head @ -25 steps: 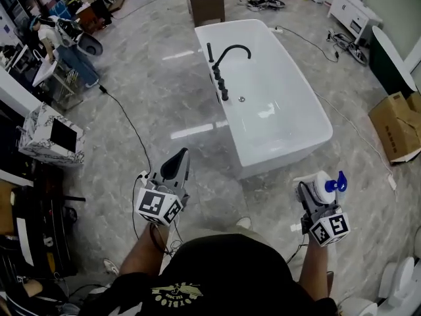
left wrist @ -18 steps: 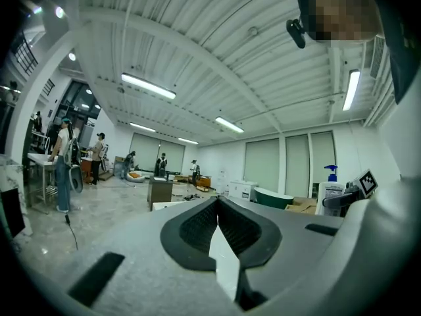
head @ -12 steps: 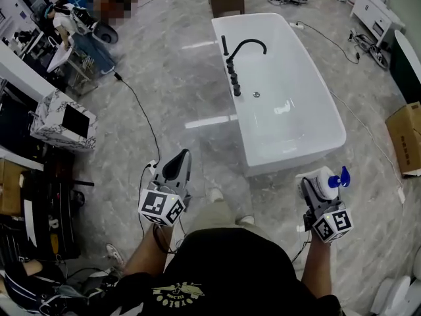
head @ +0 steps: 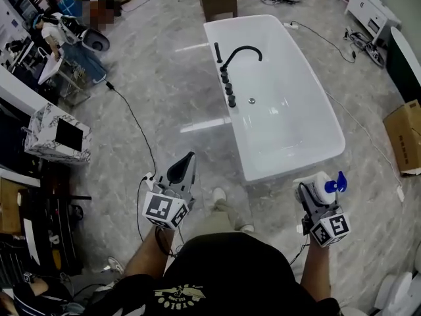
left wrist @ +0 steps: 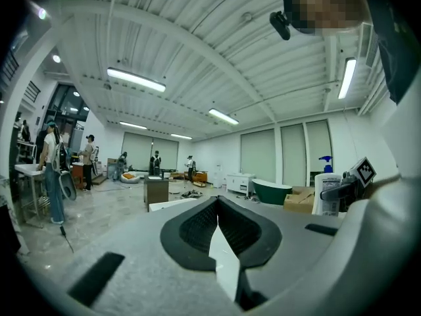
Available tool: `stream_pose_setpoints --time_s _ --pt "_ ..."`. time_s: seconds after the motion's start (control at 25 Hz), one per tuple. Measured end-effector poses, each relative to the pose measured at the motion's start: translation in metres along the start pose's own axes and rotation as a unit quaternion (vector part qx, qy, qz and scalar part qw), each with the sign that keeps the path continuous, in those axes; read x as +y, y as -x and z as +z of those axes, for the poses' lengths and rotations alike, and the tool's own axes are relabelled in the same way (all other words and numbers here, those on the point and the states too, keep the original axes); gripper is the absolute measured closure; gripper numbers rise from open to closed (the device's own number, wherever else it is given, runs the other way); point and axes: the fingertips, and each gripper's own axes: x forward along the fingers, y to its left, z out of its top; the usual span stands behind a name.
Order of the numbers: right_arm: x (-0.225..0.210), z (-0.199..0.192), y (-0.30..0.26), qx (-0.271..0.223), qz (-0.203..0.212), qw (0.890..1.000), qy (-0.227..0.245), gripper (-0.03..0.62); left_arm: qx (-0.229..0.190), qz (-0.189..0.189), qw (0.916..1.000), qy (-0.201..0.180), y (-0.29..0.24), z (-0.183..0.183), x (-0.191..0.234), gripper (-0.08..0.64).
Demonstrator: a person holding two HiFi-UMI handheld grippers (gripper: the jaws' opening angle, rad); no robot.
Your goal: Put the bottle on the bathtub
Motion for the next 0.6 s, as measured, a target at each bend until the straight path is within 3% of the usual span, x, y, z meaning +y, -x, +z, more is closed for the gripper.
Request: stream_pose_setpoints --time_s 0.32,0.6 --pt "-0.021 0.014 -0.06 0.016 -0.021 1.0 0.008 0.331 0.001 -0.031 0.9995 -0.004 -0.07 -0.002 0.037 0.549" --pt "-0.016 0.036 -0.122 0.025 -0.028 0.999 0.037 0.331 0.004 -0.058 0.9976 0.036 -0.118 -0.023 0.066 0.549"
